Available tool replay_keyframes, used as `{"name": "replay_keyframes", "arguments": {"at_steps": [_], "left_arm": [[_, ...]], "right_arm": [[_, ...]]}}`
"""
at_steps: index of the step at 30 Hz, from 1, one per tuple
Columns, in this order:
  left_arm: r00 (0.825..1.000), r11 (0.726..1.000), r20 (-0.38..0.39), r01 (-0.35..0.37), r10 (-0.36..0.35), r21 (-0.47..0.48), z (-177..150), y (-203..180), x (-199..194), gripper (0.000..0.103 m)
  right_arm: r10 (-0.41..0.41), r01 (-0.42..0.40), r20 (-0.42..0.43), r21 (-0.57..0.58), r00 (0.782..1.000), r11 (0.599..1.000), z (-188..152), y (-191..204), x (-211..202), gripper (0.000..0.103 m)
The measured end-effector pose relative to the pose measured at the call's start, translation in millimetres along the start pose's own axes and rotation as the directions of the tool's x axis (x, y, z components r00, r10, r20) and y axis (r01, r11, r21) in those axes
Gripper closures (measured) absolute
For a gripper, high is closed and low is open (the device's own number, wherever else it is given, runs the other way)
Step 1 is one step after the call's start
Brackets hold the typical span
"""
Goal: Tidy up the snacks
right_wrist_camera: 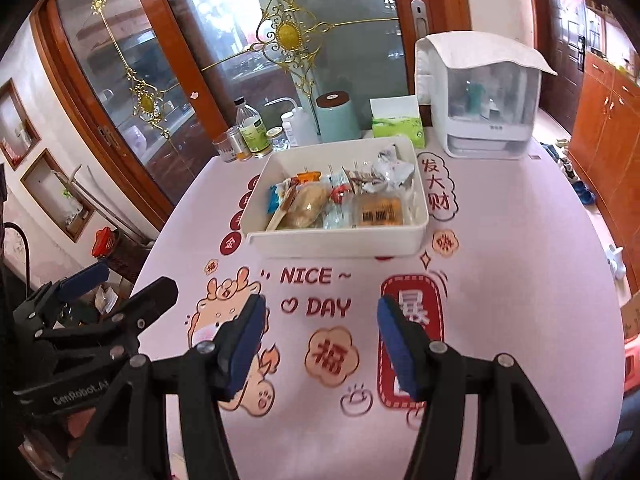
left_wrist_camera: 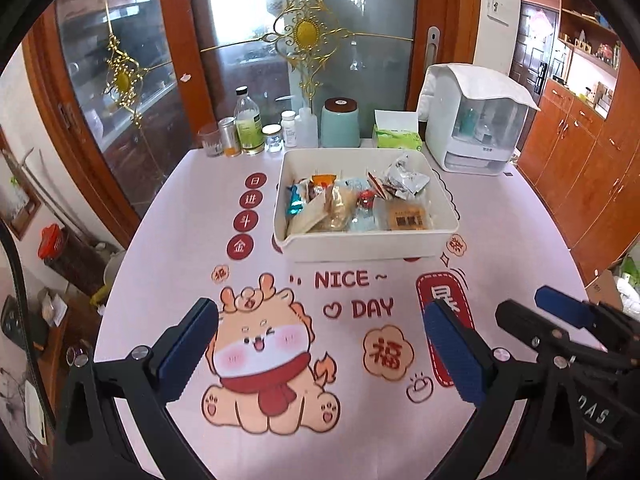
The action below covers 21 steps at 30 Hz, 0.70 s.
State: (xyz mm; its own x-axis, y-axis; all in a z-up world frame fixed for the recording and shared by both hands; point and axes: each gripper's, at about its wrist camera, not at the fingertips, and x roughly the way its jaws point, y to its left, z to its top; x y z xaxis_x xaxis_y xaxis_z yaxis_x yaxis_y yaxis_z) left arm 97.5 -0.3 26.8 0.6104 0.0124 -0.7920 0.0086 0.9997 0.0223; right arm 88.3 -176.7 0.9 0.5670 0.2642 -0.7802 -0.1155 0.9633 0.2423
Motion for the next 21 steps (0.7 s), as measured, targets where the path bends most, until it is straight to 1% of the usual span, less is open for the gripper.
{"name": "replay_keyframes", "arguments": {"at_steps": [6, 9, 11, 13, 21], "left_arm": [[0.999, 0.999, 0.011, -0.038, 0.038, 0.004, -23.8, 1.7, -18.0, 0.001], [0.999, 0.999, -0.002, -0.049, 0.049, 0.002, -31.3, 2.4, -20.1, 0.001], [0.999, 0.999, -0.023, -0.046, 0.046, 0.001, -34.7, 2.4, -18.6, 0.001], [0.999, 1.000, -0.046, -0.029, 0.029, 0.000, -38.5, 3.1, -16.6, 0.001], [0.998, 0.999, -0.039, -0.045, 0.045, 0.005, -40.6, 2.6, -16.3, 0.001]], "right_arm": [[-0.007, 0.007, -0.003, 0.003, 1.000, 1.000, -24.4, 11.1, -18.5, 0.044], [-0.027, 0.027, 0.004, 0.002, 1.000, 1.000, -32.4, 14.2, -24.8, 0.044], [-0.040, 0.040, 0.007, 0.007, 0.999, 0.999, -36.3, 15.3, -27.4, 0.044], [-0.044, 0.044, 0.010, 0.014, 0.999, 0.999, -38.3, 15.8, -29.3, 0.044], [-0.043, 0.042, 0.010, 0.041, 0.999, 0.998, -44.5, 16.5, -29.4, 0.044]]}}
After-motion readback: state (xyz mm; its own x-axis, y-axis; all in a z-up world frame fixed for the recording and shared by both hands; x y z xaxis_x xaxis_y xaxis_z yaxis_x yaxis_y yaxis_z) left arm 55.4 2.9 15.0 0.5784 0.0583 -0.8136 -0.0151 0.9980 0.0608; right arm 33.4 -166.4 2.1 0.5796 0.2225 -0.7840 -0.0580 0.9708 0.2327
